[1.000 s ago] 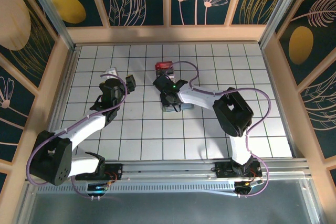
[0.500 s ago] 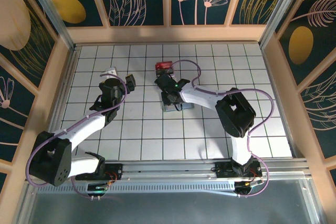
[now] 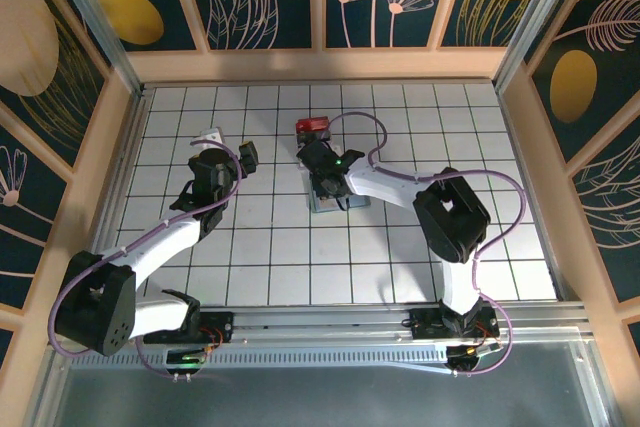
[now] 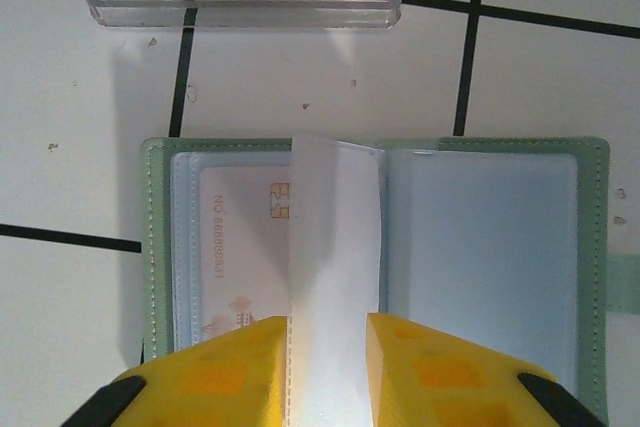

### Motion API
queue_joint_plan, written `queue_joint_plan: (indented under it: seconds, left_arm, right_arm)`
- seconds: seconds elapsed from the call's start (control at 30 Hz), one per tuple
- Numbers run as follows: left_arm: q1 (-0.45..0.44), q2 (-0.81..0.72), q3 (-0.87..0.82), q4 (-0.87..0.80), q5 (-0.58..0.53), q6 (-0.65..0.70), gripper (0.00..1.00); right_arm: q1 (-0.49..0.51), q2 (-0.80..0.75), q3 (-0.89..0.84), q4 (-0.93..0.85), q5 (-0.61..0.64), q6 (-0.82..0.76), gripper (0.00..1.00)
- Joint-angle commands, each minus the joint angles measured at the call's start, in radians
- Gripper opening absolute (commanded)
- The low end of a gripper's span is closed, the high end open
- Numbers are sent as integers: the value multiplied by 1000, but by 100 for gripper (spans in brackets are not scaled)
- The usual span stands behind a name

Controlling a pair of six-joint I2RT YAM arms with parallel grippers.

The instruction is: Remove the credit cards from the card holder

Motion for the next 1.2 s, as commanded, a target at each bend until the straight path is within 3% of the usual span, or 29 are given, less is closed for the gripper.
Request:
queue_joint_plan:
  seconds: [0.0, 0.4, 0.63, 0.87, 1.17]
  left_arm:
    - [5, -22, 31, -7, 2, 24, 99]
    - [-9, -40, 22, 15, 37, 80, 99]
    - [-181, 14, 29, 27, -91, 182, 99]
    - [-314, 121, 21, 72, -55, 169, 99]
    - [-360, 264, 53, 77, -12, 160, 99]
  right_arm:
    - [-16, -49, -12, -38, 58, 13, 26]
    - [-126, -114, -119, 3, 62, -7, 26]
    - [-173, -109, -185, 49, 37, -23, 26]
    - [-204, -97, -218, 86, 6, -34, 25]
    - [-211, -77, -211, 100, -20, -37, 24]
